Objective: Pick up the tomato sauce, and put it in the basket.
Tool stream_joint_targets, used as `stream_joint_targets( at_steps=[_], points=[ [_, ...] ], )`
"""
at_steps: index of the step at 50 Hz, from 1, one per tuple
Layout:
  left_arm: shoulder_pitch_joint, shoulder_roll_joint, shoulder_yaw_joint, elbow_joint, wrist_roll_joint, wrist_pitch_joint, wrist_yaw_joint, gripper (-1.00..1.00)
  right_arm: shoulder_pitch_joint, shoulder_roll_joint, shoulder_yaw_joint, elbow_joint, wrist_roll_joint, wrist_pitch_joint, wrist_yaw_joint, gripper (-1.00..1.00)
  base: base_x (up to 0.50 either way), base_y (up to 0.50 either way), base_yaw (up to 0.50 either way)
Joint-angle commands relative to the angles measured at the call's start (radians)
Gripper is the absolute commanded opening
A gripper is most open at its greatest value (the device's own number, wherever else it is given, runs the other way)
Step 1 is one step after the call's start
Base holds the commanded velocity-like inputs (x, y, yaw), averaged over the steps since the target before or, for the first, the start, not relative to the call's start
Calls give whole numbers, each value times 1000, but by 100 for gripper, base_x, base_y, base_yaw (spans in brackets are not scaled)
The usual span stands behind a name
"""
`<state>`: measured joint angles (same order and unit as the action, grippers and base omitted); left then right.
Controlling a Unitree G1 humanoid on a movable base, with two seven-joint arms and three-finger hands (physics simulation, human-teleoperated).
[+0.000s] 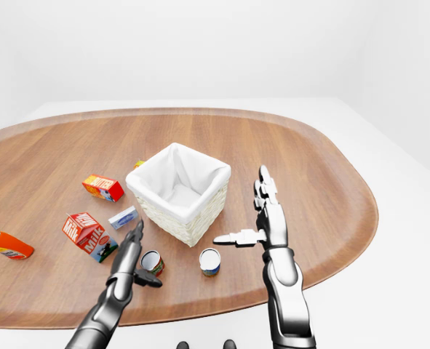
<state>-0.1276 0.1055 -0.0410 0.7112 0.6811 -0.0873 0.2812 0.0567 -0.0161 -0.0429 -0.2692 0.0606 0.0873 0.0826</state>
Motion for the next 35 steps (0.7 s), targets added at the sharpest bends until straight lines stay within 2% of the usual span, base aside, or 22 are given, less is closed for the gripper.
stream_joint_targets(
  at_steps=[1, 21, 23, 24, 25, 35],
  points=[
    [-11, 1, -2, 31, 3, 0, 15, 100, 2, 1, 1, -2, -1, 0, 0, 100, 0, 0, 0],
    [5, -2, -2, -6, -1, 0, -2, 100, 2, 1, 3, 2, -1, 0, -1, 100, 0, 0, 0],
    [6, -3, -1, -7, -5, 0, -6, -44, 3, 1, 3, 2, -1, 0, -1, 100, 0, 0, 0],
    [6, -4, -1, -7, -6, 0, -7, -87, 3, 1, 3, 2, -1, 0, -1, 100, 0, 0, 0],
    [5, -3, 0, -4, -7, 0, -5, -100, 3, 1, 3, 1, -1, 0, -1, 100, 0, 0, 0],
    [-10, 0, 0, 27, -7, 0, 13, -100, 3, 1, 2, -4, 0, 0, -2, 100, 0, 0, 0]
  ],
)
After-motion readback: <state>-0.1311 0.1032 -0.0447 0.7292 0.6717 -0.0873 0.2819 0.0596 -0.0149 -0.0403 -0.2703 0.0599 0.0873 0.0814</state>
